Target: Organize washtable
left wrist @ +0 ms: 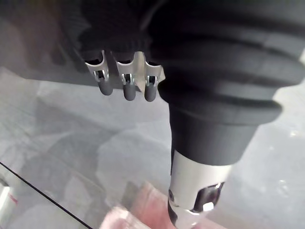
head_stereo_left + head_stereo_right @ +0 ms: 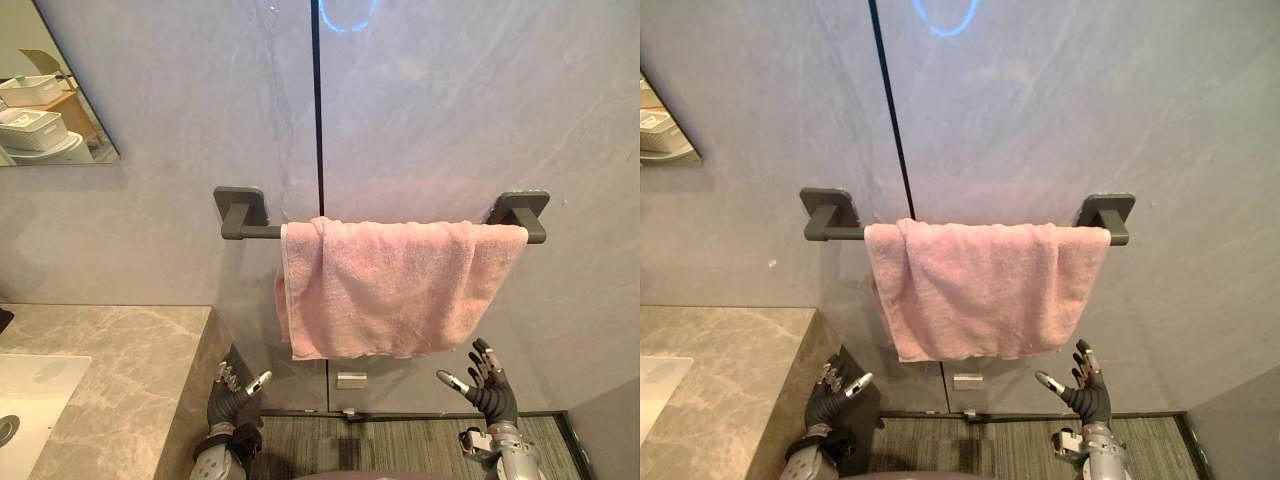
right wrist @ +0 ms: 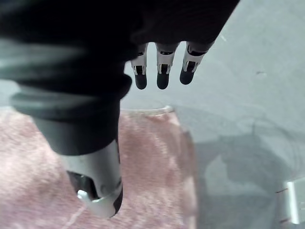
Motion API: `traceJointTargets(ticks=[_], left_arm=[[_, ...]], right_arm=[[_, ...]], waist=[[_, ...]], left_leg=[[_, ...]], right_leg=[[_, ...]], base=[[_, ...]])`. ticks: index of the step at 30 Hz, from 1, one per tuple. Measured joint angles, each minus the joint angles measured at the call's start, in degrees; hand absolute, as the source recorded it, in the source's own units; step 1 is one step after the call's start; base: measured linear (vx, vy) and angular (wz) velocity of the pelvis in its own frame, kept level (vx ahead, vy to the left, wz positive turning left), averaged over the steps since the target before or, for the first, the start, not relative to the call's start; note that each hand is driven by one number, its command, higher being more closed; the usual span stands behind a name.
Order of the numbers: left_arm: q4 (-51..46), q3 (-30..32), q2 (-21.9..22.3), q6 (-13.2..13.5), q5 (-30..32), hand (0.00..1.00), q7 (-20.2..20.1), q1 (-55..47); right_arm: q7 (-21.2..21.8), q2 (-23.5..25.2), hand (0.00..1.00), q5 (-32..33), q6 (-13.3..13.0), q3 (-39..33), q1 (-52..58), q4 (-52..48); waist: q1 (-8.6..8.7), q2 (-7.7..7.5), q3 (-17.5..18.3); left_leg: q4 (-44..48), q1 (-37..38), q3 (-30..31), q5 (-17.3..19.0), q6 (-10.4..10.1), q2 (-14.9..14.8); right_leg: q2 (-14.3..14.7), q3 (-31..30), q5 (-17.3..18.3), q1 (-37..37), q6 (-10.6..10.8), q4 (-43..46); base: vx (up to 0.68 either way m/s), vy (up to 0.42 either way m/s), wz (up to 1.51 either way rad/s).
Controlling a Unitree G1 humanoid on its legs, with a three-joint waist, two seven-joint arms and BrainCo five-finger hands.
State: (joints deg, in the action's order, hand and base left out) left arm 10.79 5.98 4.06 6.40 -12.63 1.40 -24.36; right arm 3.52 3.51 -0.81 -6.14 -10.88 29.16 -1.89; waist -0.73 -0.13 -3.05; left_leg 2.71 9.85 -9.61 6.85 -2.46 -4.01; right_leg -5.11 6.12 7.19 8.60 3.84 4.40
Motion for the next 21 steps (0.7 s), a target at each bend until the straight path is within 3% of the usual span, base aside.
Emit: traceJointTargets(ticks=[12, 21], left_arm=[[19.16, 1.36, -0.3, -1.35, 4.36, 0.0, 0.51, 0.9], [32.56, 2.68, -2.45, -1.6, 5.2, 0.0, 1.76, 6.18]], right_arm=[[-2.45, -1.6, 0.0, -1.58, 0.52, 0.51, -3.29, 21.34], [-4.98, -2.04, 0.0, -0.29, 1.7, -3.23, -10.2, 40.62]], waist=[[-0.1, 0.06, 1.68], [-0.07, 0.54, 1.96]], left_leg=[[-1.05, -0.01, -0.11, -0.48, -0.48, -0.06], [-5.97, 1.02, 0.06, -3.22, -1.07, -0.08]], right_leg=[[0.05, 0.12, 0.02, -0.09, 0.01, 0.19], [0.84, 0.15, -0.39, -0.91, -0.44, -0.79]], base=[[-0.03, -0.016, 0.0], [-0.02, -0.038, 0.0]])
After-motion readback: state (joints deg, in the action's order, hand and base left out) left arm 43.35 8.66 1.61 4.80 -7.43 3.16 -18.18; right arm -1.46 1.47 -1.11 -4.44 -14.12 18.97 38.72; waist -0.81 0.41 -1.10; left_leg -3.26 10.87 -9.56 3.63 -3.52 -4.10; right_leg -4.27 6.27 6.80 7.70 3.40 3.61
